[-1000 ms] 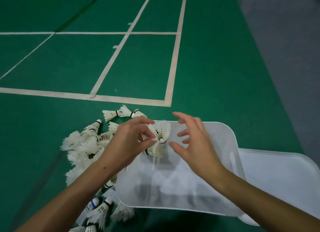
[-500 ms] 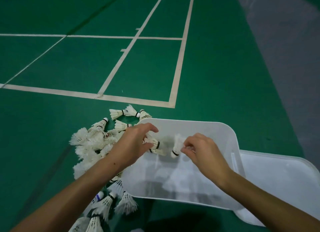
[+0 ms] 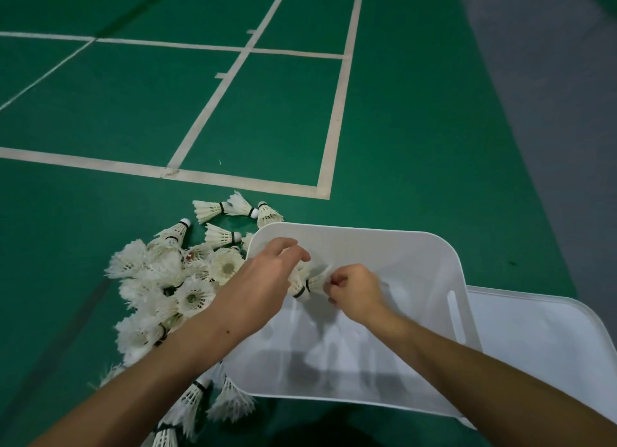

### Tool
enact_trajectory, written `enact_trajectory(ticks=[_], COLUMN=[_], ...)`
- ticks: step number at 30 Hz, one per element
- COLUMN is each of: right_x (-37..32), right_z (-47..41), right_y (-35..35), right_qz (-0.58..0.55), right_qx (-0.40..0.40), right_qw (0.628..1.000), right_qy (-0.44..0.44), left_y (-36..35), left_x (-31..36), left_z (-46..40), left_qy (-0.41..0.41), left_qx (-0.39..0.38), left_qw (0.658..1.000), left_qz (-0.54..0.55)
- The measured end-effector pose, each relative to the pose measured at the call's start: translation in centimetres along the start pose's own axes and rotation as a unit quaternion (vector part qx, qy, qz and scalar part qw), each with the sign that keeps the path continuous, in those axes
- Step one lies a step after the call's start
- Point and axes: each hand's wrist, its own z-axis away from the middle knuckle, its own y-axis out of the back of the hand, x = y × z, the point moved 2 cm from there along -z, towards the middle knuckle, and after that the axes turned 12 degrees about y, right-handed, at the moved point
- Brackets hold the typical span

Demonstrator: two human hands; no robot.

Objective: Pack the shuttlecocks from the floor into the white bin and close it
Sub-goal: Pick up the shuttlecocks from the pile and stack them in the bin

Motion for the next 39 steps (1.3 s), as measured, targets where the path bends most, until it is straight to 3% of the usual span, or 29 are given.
enact_trajectory(ticks=[10, 13, 16, 19, 26, 31, 35, 39], right_x=[-0.7, -1.5, -3.0, -4.7, -6.0, -5.0, -4.4, -2.9], right_z=[-0.3, 0.3, 1.7, 3.6, 7.1, 7.9, 7.3, 6.6], right_y=[-1.3, 0.6, 3.0, 4.3, 4.6, 5.0, 5.8, 6.6], right_qz=[-0.079, -0.028, -0.06, -0.086, -0.036, 0.067, 0.134, 0.146], right_qx=[-0.057, -0.065, -0.024, -0.035, -0.069, -0.075, -0.05, -0.042], right_qw=[0.995, 0.997, 0.995, 0.985, 0.975, 0.962, 0.956, 0.966], right_qy=[-0.01, 0.018, 0.07, 0.147, 0.206, 0.255, 0.256, 0.211], left_y=[0.4, 0.5, 0.4, 0.4, 1.5, 0.7, -0.5, -1.4], left_x=[-0.3, -0.1, 0.1, 0.3, 0.4, 1.3, 2.2, 2.3], left_z=[0.4, 0.5, 0.5, 0.8, 2.9, 3.0, 1.8, 0.4], left_qy=[-0.018, -0.043, -0.056, -0.06, -0.106, -0.138, -0.119, -0.041], left_qx=[0.034, 0.018, 0.004, -0.018, -0.054, -0.087, -0.076, -0.052], left_qw=[0.999, 0.998, 0.998, 0.998, 0.992, 0.986, 0.987, 0.993], left_qz=[0.039, 0.036, 0.02, 0.02, 0.038, 0.046, 0.074, 0.096])
